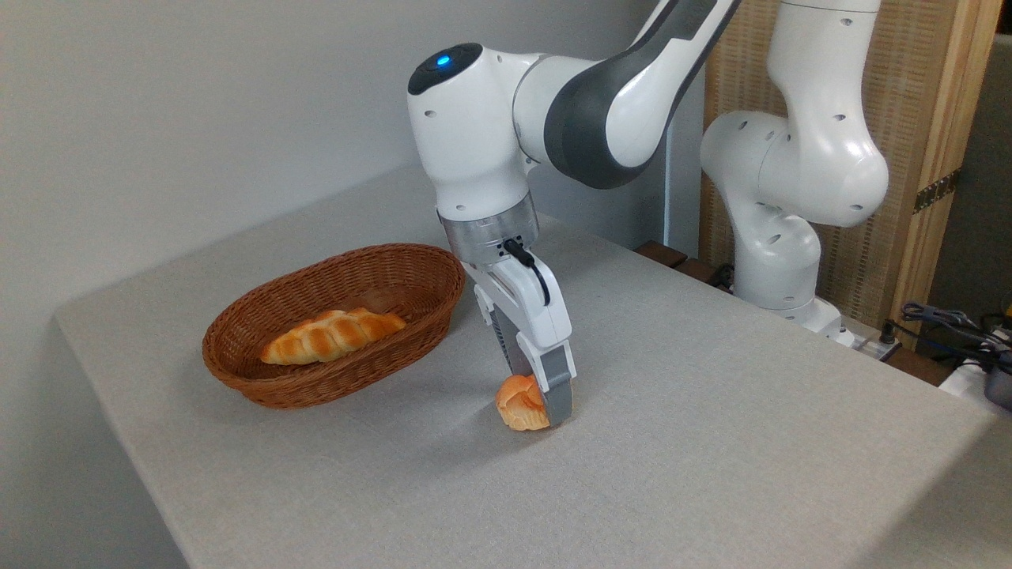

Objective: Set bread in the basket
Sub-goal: 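Grasp the round roll and lift it toward the basket, then lower the held roll into the basket beside the long roll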

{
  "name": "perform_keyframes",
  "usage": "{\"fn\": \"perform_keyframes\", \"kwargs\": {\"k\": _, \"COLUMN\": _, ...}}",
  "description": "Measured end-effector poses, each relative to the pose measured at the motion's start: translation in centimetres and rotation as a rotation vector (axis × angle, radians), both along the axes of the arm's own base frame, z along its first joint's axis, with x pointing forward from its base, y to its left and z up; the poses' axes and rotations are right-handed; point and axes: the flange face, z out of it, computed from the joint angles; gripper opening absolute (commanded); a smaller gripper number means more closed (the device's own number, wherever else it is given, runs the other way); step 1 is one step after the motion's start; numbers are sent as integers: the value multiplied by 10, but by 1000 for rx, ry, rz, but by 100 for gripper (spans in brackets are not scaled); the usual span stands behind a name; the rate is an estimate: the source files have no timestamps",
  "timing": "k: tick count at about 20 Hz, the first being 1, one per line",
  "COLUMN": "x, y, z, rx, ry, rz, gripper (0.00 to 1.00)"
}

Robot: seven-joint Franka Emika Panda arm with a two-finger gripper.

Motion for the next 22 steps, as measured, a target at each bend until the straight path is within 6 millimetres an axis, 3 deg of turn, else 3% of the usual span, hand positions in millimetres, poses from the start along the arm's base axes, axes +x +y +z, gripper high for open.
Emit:
{"fn": "perform_keyframes", "kwargs": {"k": 10, "x": 2, "y": 0, "z": 5, "rx": -1, "ry": -10, "rz": -4, "gripper": 54}}
{"fn": "perform_keyframes", "kwargs": {"k": 13, "x": 13, "y": -2, "z": 41, "rx": -31, "ry": -14, "rz": 19, "gripper": 54}}
{"fn": "perform_keyframes", "kwargs": {"k": 16, "x": 24, "y": -13, "z": 107, "rx": -142, "ry": -33, "rz": 58, "gripper": 54}}
{"fn": "perform_keyframes", "kwargs": {"k": 18, "x": 27, "y": -33, "z": 140, "rx": -218, "ry": -54, "rz": 67, "gripper": 56}}
{"fn": "perform_keyframes", "kwargs": {"k": 19, "x": 27, "y": -49, "z": 146, "rx": -244, "ry": -55, "rz": 78, "gripper": 61}}
{"fn": "perform_keyframes", "kwargs": {"k": 22, "x": 23, "y": -114, "z": 137, "rx": -252, "ry": -32, "rz": 89, "gripper": 69}}
